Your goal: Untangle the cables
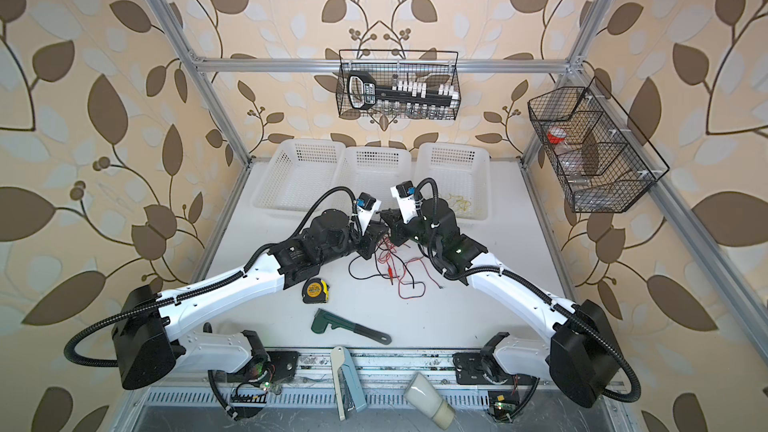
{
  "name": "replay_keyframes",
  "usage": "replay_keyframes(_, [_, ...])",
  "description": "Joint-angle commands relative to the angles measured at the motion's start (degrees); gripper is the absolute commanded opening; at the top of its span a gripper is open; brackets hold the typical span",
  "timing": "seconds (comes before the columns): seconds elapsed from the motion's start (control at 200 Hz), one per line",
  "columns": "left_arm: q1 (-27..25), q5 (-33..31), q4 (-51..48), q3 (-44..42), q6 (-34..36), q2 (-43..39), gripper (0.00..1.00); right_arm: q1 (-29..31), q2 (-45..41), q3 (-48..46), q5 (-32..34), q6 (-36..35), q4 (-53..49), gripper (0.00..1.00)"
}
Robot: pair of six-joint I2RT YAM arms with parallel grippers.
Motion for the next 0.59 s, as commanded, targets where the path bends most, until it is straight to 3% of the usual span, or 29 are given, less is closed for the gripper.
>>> replay_keyframes(0.0, [-0.27,0.42,2.32,-1.72,0.02,-1.35,0.33,0.58,-1.99,0.46,-2.25,-0.05,2.46,0.0])
replay_keyframes(0.095, [-0.27,-1.16,3.72,-2.78,0.07,-1.72,0.45,0.57,-2.38,0.77,-5.16,0.2,2.46,0.0])
replay_keyframes(0.295, [-0.27,-4.63,7.54,-4.1,-0.63,-2.89,0.5,0.6,-2.14,1.4,-8.1,0.4,1.0,0.0])
replay_keyframes(0.375, [-0.27,-5.24,9.08,-5.14,-0.41,-4.51,0.51,0.59,-2.34,0.98,-5.45,0.57,0.26,0.0])
replay_keyframes(0.52, [-0.27,-6.63,9.75,-6.74,0.29,-7.57,0.52,0.59,-2.15,2.39,6.82,0.37,-5.01,0.0])
replay_keyframes(0.59, [-0.27,-8.04,9.25,-6.93,0.7,-8.1,0.52,0.56,-2.01,3.1,7.54,-0.73,-6.53,0.0])
